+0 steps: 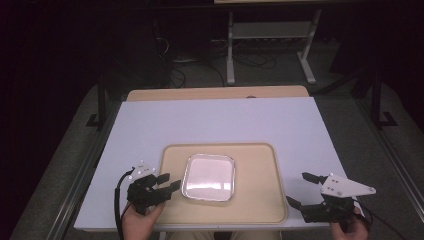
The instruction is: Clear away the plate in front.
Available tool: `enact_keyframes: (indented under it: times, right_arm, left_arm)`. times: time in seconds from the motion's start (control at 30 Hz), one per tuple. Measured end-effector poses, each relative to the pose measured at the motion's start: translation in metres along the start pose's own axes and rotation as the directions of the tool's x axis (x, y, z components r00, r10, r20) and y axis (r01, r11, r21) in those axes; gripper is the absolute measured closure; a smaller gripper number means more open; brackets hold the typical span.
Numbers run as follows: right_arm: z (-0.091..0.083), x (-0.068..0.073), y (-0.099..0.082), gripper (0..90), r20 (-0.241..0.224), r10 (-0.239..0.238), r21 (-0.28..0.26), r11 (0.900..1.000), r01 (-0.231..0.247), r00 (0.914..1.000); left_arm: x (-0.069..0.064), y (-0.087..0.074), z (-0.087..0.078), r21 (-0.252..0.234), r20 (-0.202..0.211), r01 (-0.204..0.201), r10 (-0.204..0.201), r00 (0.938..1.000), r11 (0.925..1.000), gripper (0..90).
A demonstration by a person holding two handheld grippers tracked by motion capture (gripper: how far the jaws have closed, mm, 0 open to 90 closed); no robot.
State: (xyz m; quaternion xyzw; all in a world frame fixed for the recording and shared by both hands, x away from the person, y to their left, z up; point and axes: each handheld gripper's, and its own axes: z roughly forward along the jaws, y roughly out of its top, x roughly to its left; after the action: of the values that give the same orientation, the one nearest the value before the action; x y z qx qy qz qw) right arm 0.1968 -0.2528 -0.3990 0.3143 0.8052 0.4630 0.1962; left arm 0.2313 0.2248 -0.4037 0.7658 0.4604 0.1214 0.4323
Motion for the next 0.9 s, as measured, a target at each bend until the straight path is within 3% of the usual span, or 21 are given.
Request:
enact_keyframes:
  times: [0.2, 0.33, 0.47, 0.77, 0.9]
  right_arm:
    - [0.000, -0.001, -0.001, 13.0, 0.006, 0.007, 0.001, 1.0000, -0.007, 1.0000]
    - [-0.001, -0.002, -0.001, 13.0, 0.010, 0.009, 0.000, 1.0000, -0.009, 0.9999]
    - [-0.003, -0.004, -0.002, 13.0, 0.016, 0.015, -0.005, 0.9999, -0.015, 0.9998]
    - [-0.002, -0.003, -0.002, 13.0, 0.010, 0.013, -0.001, 0.9999, -0.013, 0.9999]
    - [0.003, 0.000, 0.000, 13.1, -0.012, -0.006, 0.009, 0.9999, 0.006, 0.9999]
  left_arm:
    - [-0.001, 0.002, -0.009, -0.012, -0.004, -0.080, 0.080, 0.9968, 0.9967, 37.7]
    - [0.002, 0.000, -0.017, -0.027, 0.005, -0.102, 0.102, 0.9947, 0.9944, 34.1]
    - [0.004, -0.006, -0.023, -0.035, -0.016, -0.132, 0.132, 0.9912, 0.9906, 33.2]
    - [0.007, -0.019, -0.025, -0.065, 0.004, -0.131, 0.132, 0.9913, 0.9892, 32.0]
    - [0.008, -0.021, -0.026, -0.077, -0.008, -0.120, 0.120, 0.9927, 0.9897, 31.0]
